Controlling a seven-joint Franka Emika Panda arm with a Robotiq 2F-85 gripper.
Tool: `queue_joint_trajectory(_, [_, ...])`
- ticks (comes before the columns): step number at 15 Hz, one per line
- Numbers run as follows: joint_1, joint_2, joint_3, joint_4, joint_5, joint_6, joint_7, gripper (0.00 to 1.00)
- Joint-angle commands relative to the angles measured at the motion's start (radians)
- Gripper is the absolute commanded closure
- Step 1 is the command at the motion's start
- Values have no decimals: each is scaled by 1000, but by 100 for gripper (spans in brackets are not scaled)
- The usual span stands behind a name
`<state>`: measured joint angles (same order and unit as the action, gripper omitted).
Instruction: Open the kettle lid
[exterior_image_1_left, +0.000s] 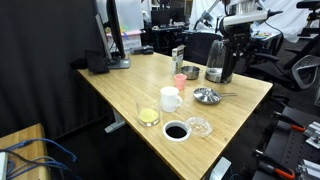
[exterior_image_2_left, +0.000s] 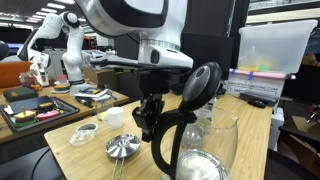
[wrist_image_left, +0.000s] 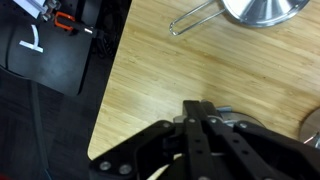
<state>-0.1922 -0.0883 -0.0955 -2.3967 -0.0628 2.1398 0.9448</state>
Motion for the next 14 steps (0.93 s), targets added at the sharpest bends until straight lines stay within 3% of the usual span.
queue_joint_trajectory(1, [9,-5,-16,22,1,-4,-57,100])
queue_joint_trajectory(6, [34,-156,-3,-50,18,-89,-331,100])
queue_joint_trajectory(14, [109,-427,60,-157,35,-285,-628,100])
